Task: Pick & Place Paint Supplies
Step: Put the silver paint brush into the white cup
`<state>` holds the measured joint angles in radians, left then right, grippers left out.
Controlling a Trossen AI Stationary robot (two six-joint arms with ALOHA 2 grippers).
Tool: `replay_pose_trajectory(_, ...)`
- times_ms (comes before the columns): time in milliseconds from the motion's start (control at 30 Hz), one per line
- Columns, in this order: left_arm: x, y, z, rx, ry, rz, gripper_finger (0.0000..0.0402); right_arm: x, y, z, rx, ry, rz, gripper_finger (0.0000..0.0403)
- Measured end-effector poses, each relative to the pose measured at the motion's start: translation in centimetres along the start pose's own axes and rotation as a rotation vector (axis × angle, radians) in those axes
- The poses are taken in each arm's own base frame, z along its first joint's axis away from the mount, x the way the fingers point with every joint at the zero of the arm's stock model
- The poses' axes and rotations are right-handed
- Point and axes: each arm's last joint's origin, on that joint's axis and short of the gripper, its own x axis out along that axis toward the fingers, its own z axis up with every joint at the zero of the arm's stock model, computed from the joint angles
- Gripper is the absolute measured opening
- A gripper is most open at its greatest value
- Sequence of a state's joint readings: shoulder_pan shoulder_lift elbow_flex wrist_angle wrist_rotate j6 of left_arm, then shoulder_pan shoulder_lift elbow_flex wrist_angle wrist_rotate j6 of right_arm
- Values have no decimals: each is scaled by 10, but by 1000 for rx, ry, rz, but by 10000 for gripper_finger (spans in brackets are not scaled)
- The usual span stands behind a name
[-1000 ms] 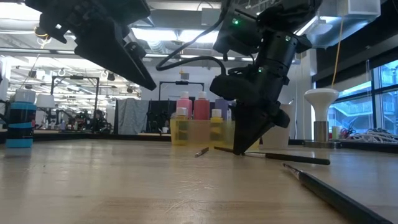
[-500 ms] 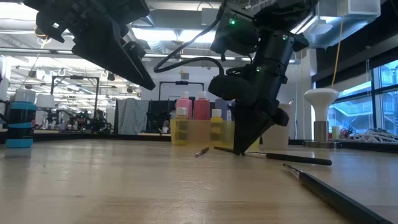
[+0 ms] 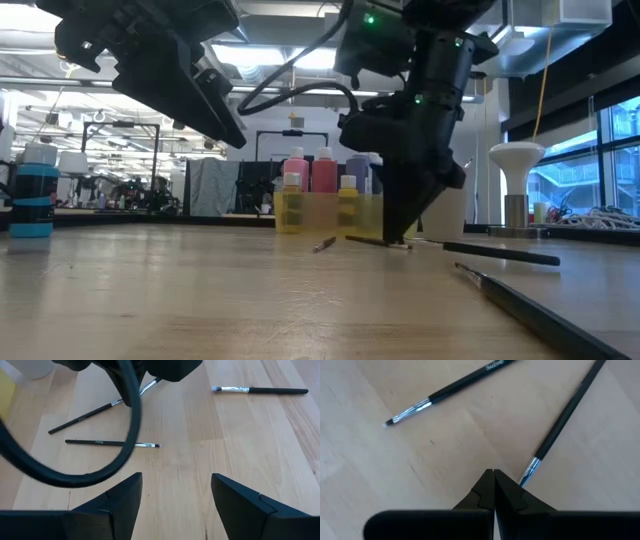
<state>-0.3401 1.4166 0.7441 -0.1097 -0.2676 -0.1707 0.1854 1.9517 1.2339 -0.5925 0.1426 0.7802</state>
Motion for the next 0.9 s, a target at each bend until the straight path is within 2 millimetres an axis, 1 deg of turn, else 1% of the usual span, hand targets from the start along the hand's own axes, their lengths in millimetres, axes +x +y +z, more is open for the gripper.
replay_pose_trajectory(300,0,0,0,0,0,0,233,-2,4,-1,-14,-9,19,0)
replay_pose_trajectory(433,0,0,0,0,0,0,235,-6,6,-1,-28,-24,29,0)
replay_pose_trajectory(667,0,0,0,1,4,1,233,-28,8,-2,-44,-65,35,0)
replay_pose_trajectory(900,0,0,-1,1,9,0,234,-67,12,-3,-78,-124,-5,0)
